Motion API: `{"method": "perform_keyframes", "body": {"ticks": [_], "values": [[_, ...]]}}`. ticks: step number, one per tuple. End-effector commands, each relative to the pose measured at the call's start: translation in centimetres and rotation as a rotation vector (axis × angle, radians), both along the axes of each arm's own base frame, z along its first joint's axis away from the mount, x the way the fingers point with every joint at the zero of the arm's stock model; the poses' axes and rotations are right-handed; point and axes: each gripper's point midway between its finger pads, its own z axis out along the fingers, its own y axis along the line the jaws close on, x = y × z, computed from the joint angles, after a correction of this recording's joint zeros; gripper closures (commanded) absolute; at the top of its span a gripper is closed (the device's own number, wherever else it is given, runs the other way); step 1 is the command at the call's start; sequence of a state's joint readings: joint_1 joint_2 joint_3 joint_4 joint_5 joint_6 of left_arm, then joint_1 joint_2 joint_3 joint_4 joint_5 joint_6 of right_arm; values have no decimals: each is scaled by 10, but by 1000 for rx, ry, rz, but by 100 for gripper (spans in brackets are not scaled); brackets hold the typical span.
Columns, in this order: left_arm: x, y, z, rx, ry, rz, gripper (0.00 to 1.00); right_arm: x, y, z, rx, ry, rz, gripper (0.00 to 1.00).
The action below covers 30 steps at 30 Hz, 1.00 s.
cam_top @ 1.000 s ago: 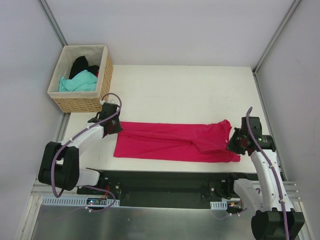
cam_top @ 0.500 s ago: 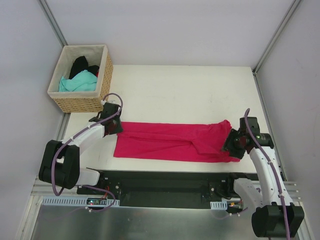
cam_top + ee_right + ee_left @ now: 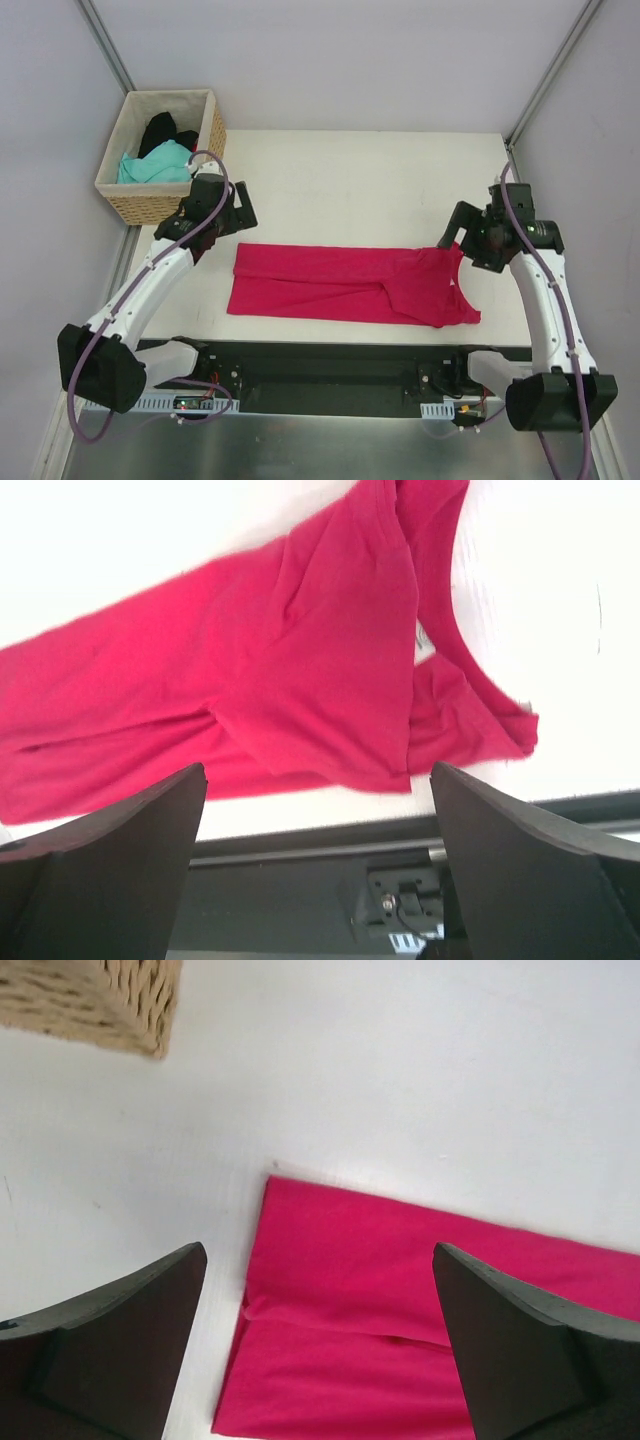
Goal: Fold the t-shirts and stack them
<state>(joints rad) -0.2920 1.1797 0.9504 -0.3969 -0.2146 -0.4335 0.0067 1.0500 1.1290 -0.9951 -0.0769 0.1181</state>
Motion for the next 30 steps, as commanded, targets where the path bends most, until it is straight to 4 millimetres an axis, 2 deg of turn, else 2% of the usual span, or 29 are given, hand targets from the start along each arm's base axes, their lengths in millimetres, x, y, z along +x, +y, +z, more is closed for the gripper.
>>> {"method": "perform_keyframes", "body": {"ticks": [1, 2, 5, 9, 12, 13, 14, 17, 21, 24, 30], "values": [[-6, -25, 26, -69, -22, -38, 5, 51, -3, -12, -6, -76, -28, 2], [-6, -31, 26, -83, -18, -45, 5, 69, -4, -19, -8, -94, -31, 2], [-4, -56, 10, -119, 33, -71, 7, 95, -12, -35, -53, -115, -42, 8], [1, -76, -24, -187, 131, -46, 11, 113, -24, -66, -125, -12, -41, 20], [6, -80, -39, -186, 166, -33, 12, 116, -32, -83, -173, 45, -36, 31], [7, -79, -42, -177, 173, -31, 12, 116, -34, -85, -188, 52, -37, 32], [9, -80, -44, -174, 175, -33, 12, 116, -46, -88, -208, 65, -63, 32], [11, -79, -51, -152, 193, -35, 12, 118, -50, -98, -228, 94, -60, 39], [16, -78, -52, -132, 191, -43, 11, 118, -47, -111, -211, 128, -57, 53], [18, -77, -52, -123, 190, -47, 10, 114, -48, -119, -210, 148, -58, 59], [16, -76, -55, -111, 197, -56, 10, 118, -39, -126, -154, 122, -54, 61]]}}
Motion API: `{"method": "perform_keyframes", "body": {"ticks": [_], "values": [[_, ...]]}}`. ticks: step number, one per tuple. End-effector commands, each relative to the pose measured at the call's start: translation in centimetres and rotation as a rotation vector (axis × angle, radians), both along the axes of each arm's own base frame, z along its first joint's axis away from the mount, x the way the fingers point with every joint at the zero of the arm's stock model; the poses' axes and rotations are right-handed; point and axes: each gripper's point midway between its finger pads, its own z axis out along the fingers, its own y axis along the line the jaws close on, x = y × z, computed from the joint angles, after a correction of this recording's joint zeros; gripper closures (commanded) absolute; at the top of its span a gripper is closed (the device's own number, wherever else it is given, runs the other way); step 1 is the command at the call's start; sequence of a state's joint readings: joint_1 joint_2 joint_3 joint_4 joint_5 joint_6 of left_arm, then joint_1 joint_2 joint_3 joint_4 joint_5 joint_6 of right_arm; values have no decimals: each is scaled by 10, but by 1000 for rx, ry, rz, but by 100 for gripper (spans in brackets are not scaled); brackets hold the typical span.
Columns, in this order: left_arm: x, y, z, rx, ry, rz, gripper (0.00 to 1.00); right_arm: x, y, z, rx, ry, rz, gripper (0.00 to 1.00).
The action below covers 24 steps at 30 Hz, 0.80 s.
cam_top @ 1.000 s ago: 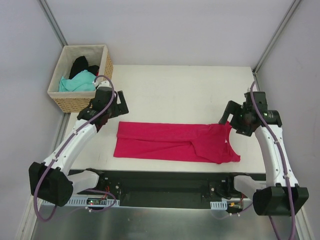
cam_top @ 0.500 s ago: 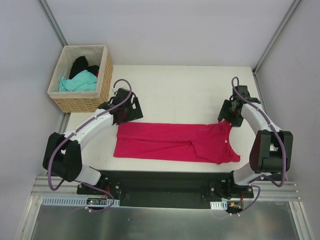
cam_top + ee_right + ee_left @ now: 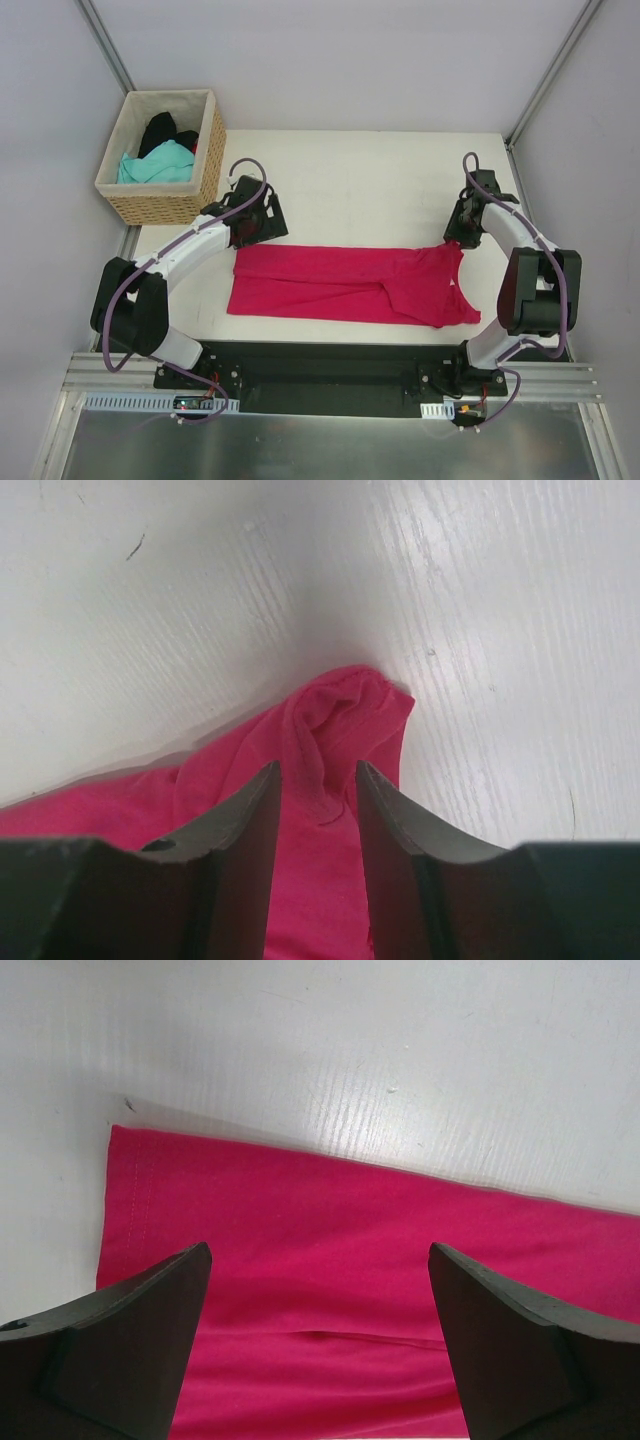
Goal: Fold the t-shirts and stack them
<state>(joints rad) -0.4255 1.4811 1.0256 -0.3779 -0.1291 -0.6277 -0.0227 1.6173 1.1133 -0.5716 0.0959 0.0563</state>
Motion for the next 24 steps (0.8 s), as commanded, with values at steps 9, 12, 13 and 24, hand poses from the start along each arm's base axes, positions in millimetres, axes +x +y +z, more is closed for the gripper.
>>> {"method": "perform_keyframes", "body": {"ticks": [9, 12, 13, 24], "values": [[9, -3, 4, 4, -16, -19, 10, 3, -4, -8, 11, -15, -23, 95], [11, -3, 0, 7, -6, -18, 10, 0, -6, -4, 9, -20, -28, 99], [11, -3, -2, 10, -2, -17, 10, -2, -7, 0, 7, -26, -34, 99], [19, -3, -6, 30, 6, -17, 10, -29, -18, 6, -32, 3, -73, 99]]}}
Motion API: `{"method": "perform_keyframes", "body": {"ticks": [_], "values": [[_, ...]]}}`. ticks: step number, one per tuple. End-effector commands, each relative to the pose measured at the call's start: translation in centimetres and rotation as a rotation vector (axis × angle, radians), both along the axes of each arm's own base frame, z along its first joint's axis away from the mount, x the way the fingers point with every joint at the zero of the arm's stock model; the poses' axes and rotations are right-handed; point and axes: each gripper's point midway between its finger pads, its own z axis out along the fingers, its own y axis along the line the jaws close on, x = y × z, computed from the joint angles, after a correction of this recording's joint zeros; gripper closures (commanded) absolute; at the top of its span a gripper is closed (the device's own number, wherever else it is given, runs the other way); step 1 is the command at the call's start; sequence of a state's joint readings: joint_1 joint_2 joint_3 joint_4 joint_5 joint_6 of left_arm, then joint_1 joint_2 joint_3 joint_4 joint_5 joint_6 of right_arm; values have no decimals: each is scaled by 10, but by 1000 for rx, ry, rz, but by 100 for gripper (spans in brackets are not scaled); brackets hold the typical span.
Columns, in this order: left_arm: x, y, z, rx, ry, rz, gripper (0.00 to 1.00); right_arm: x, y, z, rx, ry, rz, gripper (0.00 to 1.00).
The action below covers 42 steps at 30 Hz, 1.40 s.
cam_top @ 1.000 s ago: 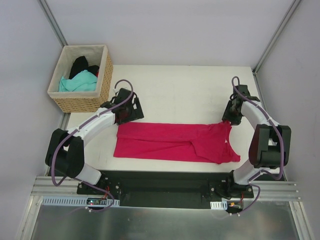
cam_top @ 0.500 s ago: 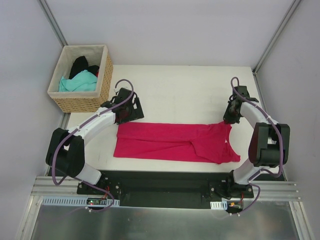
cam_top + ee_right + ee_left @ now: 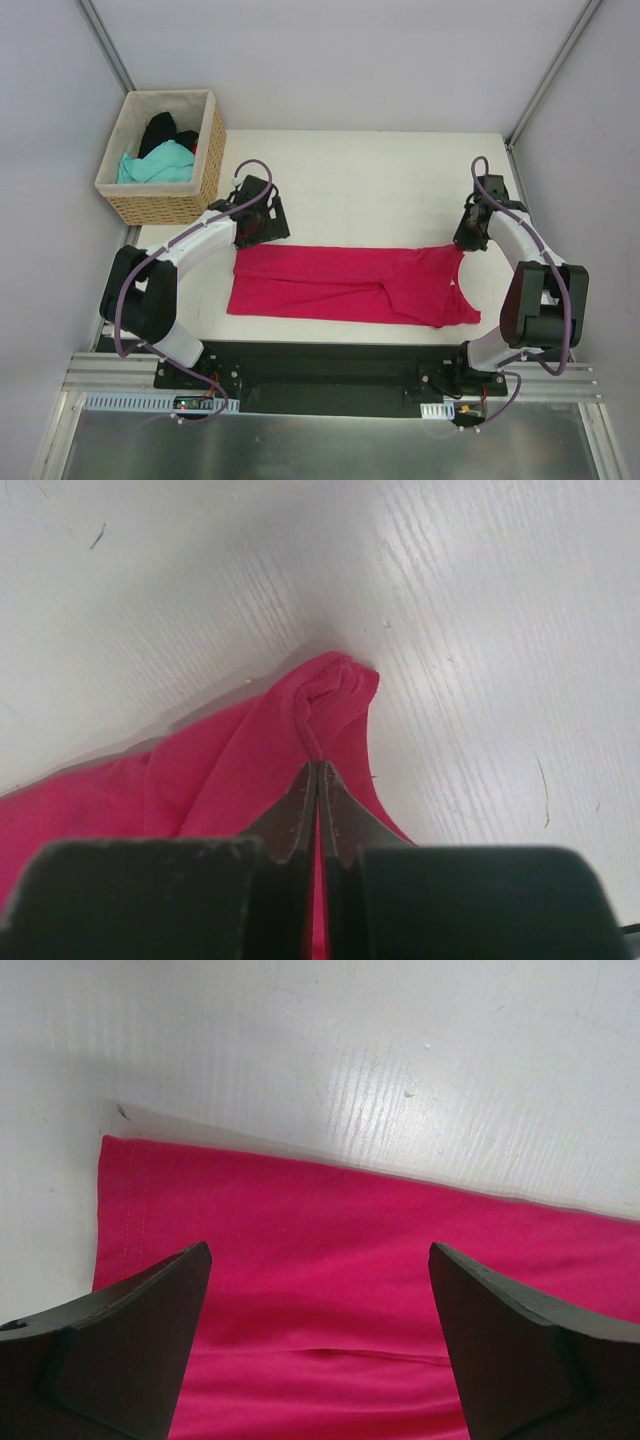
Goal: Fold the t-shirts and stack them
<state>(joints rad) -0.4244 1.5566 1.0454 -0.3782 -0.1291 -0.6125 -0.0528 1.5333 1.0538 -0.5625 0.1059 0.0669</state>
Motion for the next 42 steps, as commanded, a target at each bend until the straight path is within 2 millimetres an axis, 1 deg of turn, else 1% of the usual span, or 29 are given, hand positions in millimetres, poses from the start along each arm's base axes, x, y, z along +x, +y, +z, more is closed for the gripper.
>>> {"method": "perform_keyframes", "body": {"ticks": [1, 6, 10, 16, 21, 23, 24, 25, 26, 27, 28, 29, 30, 31, 32, 33, 34, 35, 36, 37, 39, 40, 41, 42], "values": [[16, -2, 11, 0, -41, -6, 10, -18, -8, -5, -29, 46, -35, 99], [18, -1, 3, 13, -22, -5, 10, -31, -14, -15, -41, 97, -67, 99], [21, -1, 2, 14, -17, 0, 10, -39, -17, -20, -48, 124, -85, 99], [23, 2, 0, 19, -16, 1, 10, -46, -20, -31, -45, 166, -102, 99], [21, 4, -5, 27, -1, 0, 10, -42, -18, -29, -25, 149, -104, 99], [21, 3, -7, 29, 4, -8, 10, -39, -16, -21, -16, 117, -96, 99], [21, 3, -8, 31, 6, -12, 10, -34, -15, -14, -10, 93, -90, 94], [22, 4, -8, 34, 6, -15, 10, -31, -9, -8, 19, 69, -75, 79], [22, 3, -9, 38, 7, -23, 10, -28, -6, 0, 34, 42, -60, 71], [23, 3, -8, 40, 4, -28, 10, -22, 2, 19, 78, -23, -34, 64], [25, 3, -6, 41, -1, -34, 10, -19, 6, 30, 93, -56, -23, 50], [27, 2, -3, 44, -10, -46, 10, -15, 15, 43, 138, -93, -3, 44], [28, 1, 0, 37, -15, -56, 10, -12, 25, 66, 183, -154, 24, 38], [31, -2, 8, 25, -33, -62, 10, -11, 31, 76, 207, -186, 37, 31], [31, -4, 13, 14, -40, -68, 10, -10, 36, 84, 226, -212, 48, 30], [31, -9, 18, -11, -46, -80, 9, -10, 47, 91, 248, -234, 62, 29], [33, -13, 29, -37, -65, -82, 9, -13, 53, 97, 253, -254, 70, 27], [32, -15, 34, -54, -70, -85, 9, -16, 57, 98, 255, -254, 66, 26], [29, -21, 39, -87, -67, -102, 9, -22, 61, 95, 266, -242, 23, 26], [26, -23, 44, -104, -74, -106, 8, -32, 68, 91, 277, -235, 11, 24], [16, -29, 48, -142, -48, -143, 8, -46, 78, 82, 294, -215, -39, 15], [7, -37, 52, -180, -40, -204, 7, -58, 82, 72, 313, -200, -106, 7], [1, -40, 53, -195, -40, -249, 6, -65, 84, 68, 311, -191, -137, 1], [-6, -41, 50, -200, -27, -290, 5, -70, 84, 63, 276, -196, -154, 0]]}}
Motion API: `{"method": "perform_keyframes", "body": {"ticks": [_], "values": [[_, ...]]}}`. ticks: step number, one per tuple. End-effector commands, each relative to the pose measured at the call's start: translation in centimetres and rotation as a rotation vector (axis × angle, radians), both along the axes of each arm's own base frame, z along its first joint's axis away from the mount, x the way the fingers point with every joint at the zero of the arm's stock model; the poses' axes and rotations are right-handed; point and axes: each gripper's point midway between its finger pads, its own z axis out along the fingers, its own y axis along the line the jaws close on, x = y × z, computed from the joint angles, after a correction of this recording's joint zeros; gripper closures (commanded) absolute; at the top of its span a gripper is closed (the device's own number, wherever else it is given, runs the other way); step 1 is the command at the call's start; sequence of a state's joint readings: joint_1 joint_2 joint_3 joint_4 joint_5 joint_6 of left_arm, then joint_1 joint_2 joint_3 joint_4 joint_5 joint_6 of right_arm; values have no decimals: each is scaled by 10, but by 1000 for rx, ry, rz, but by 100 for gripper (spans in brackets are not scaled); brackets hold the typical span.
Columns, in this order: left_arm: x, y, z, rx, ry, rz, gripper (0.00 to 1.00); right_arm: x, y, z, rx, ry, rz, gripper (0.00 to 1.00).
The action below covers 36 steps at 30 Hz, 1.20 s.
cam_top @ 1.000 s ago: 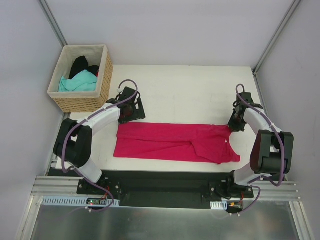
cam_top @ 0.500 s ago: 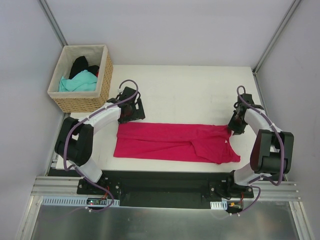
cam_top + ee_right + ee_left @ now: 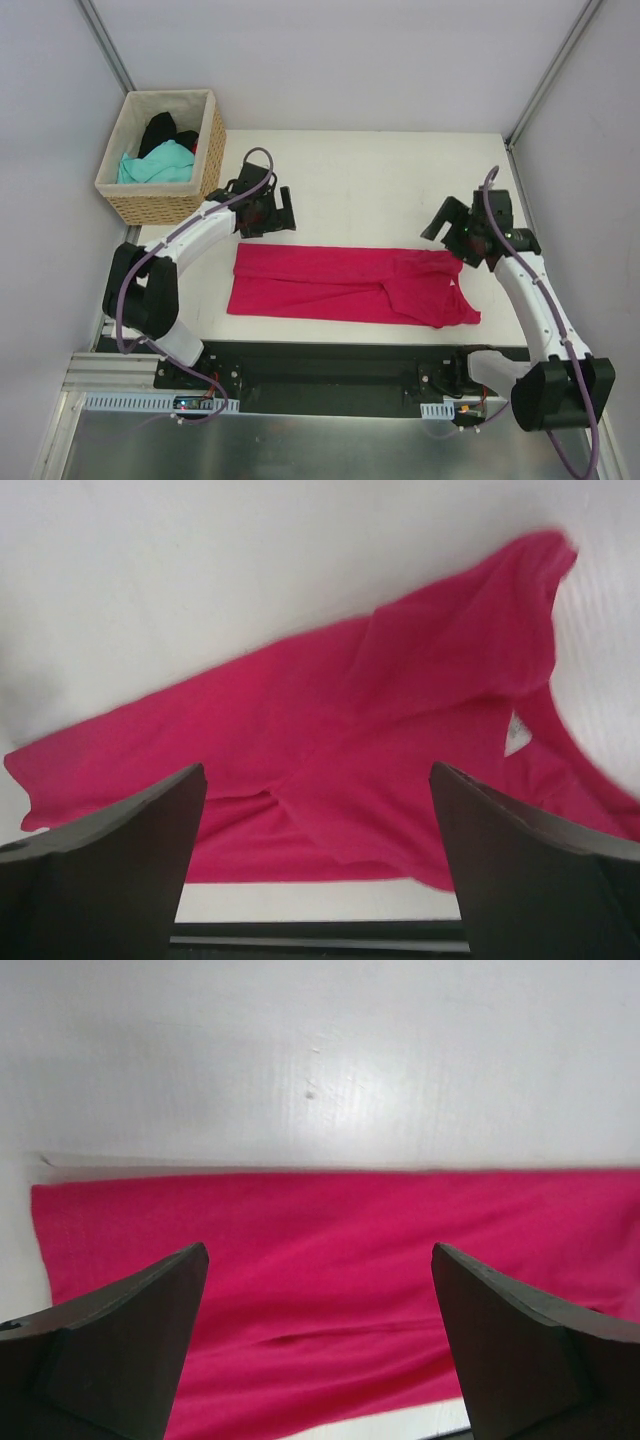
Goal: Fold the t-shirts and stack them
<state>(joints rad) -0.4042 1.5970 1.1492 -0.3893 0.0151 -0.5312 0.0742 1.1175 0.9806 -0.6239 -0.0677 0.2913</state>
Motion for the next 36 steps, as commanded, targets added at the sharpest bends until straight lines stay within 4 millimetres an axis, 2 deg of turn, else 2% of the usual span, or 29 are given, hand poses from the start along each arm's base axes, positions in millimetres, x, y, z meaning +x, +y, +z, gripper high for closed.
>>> {"method": "perform_keyframes", "body": {"ticks": [1, 5, 10, 13, 16, 20, 21, 22, 24, 26, 31, 36], "values": [[-29, -23, 32, -125, -30, -256, 4, -43, 8, -33, 53, 122, -233, 0], [-43, -27, 37, -118, -80, -437, 1, -59, 8, -45, 90, 179, -371, 0], [-51, -37, 41, -37, -204, -751, 1, -61, 15, -58, 118, 274, -470, 0], [-53, -40, 28, 11, -241, -901, 1, -57, 19, -74, 95, 325, -529, 0], [-60, -45, 8, 0, -215, -971, 1, -51, 29, -89, 97, 335, -569, 0], [-61, -46, -23, 26, -156, -926, 1, -41, 35, -108, 34, 355, -590, 0], [-62, -43, -34, 39, -113, -883, 1, -39, 37, -113, 26, 367, -577, 0], [-59, -41, -39, 62, -100, -840, 1, -33, 41, -122, 17, 381, -567, 0], [-60, -45, -51, 52, -56, -770, 1, -27, 46, -129, 15, 395, -547, 0], [-60, -38, -63, 89, -29, -702, 1, -16, 50, -136, -16, 413, -513, 0], [-58, -29, -78, 144, -5, -567, 1, 9, 54, -140, -81, 404, -416, 0], [-66, -29, -76, 130, 29, -411, 1, 33, 61, -156, -108, 436, -353, 0]]}}
